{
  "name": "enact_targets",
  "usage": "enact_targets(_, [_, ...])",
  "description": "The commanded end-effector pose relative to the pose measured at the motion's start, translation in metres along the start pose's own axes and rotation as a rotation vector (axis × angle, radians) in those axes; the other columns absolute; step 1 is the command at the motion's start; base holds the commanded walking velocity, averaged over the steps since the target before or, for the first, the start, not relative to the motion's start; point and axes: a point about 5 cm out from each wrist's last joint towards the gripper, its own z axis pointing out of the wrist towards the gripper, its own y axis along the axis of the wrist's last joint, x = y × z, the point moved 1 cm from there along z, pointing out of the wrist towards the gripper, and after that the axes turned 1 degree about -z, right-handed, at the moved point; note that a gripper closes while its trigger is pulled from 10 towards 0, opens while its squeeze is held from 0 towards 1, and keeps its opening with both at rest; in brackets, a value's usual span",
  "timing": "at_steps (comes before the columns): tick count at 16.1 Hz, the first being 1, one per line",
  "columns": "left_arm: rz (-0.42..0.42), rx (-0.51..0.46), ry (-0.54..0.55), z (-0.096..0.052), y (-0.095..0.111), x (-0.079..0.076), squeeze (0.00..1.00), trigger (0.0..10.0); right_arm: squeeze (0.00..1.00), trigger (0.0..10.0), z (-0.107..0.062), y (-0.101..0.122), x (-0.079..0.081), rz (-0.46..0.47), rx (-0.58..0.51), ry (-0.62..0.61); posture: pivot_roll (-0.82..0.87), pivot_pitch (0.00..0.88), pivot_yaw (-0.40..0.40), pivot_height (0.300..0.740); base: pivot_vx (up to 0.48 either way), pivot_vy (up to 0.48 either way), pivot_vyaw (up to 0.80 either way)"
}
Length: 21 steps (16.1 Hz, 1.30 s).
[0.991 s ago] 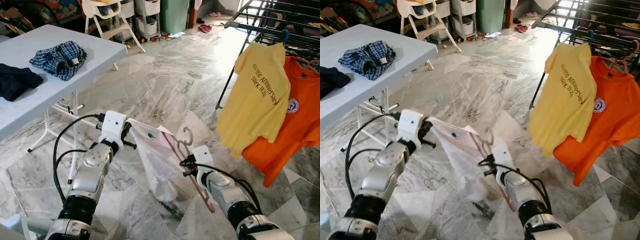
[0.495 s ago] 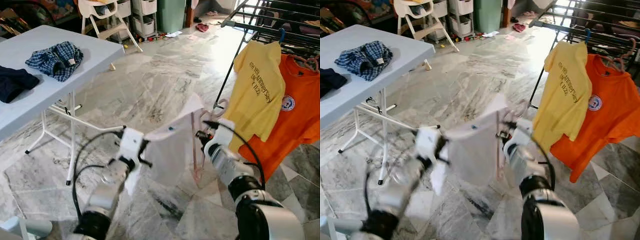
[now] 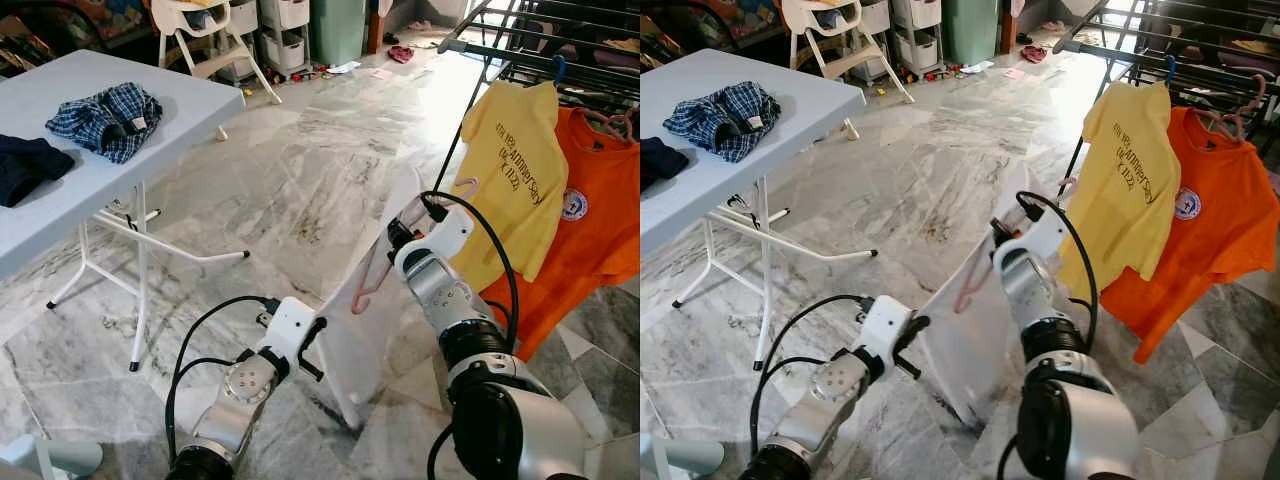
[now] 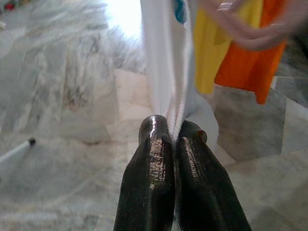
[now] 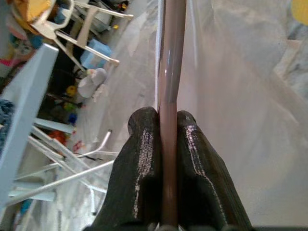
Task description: Hang hanger
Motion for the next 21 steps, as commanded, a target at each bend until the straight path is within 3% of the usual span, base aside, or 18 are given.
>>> enact_targets(1, [0.05,-0.006,-0.013,-0.001,-0.001,-0.003,0.0,10.0,0.0,10.0,0.001,0.015,0.015,0.014,-0.052,0.033,-0.08,0.055,0.017,0.74,0.0,0.0,0.0])
enact_targets(4, [0.171,-0.099,-0.051,0.003,0.014,-0.012,0.0,10.0,0.0,10.0,0.002,0.022,0.009,-0.023,-0.074,-0.019,-0.09,0.061,0.007,0.74,0.0,0.0,0.0])
enact_targets(7, [0.283,-0.188,-0.08,0.005,0.031,-0.023,0.0,10.0,0.0,10.0,0.002,0.042,0.001,-0.115,-0.131,-0.064,-0.09,0.067,-0.004,0.74,0.0,0.0,0.0])
enact_targets(9, [0.325,-0.234,-0.094,0.004,0.037,-0.03,0.0,10.0,0.0,10.0,0.001,0.058,-0.01,-0.158,-0.191,-0.149,-0.09,0.074,-0.011,0.74,0.0,0.0,0.0])
enact_targets(12, [0.387,-0.271,-0.13,0.002,0.04,-0.038,0.0,10.0,0.0,10.0,-0.001,0.064,-0.018,-0.181,-0.219,-0.224,-0.09,0.074,-0.015,0.74,0.0,0.0,0.0])
enact_targets(13, [0.372,-0.266,-0.138,0.002,0.038,-0.04,0.0,10.0,0.0,10.0,0.001,0.06,-0.014,-0.153,-0.197,-0.18,-0.09,0.073,-0.014,0.74,0.0,0.0,0.0])
enact_targets(14, [0.349,-0.231,-0.126,0.003,0.032,-0.04,0.0,10.0,0.0,10.0,0.003,0.051,0.005,-0.158,-0.169,-0.03,-0.09,0.07,-0.011,0.74,0.0,0.0,0.0])
enact_targets(15, [0.343,-0.217,-0.105,0.004,0.03,-0.036,0.0,10.0,0.0,10.0,0.003,0.046,0.012,-0.193,-0.156,0.021,-0.09,0.07,-0.008,0.74,0.0,0.0,0.0])
enact_targets(16, [0.318,-0.188,-0.063,0.006,0.025,-0.027,0.0,10.0,0.0,10.0,0.002,0.032,0.023,-0.286,-0.126,0.099,-0.09,0.067,-0.006,0.74,0.0,0.0,0.0])
enact_targets(17, [0.243,-0.145,0.021,0.008,0.02,-0.01,0.0,10.0,0.0,10.0,0.0,0.011,0.029,-0.441,-0.078,0.181,-0.09,0.064,-0.004,0.74,0.0,0.0,0.0])
enact_targets(19, [0.13,-0.107,0.146,0.007,0.017,0.019,0.0,10.0,0.0,10.0,-0.005,-0.008,0.016,-0.611,-0.061,0.189,-0.09,0.058,0.006,0.74,0.0,0.0,0.0])
enact_targets(21, [0.034,-0.081,0.234,0.003,0.014,0.046,0.0,10.0,0.0,10.0,-0.011,-0.015,-0.005,-0.714,-0.062,0.175,-0.09,0.046,0.021,0.74,0.0,0.0,0.0])
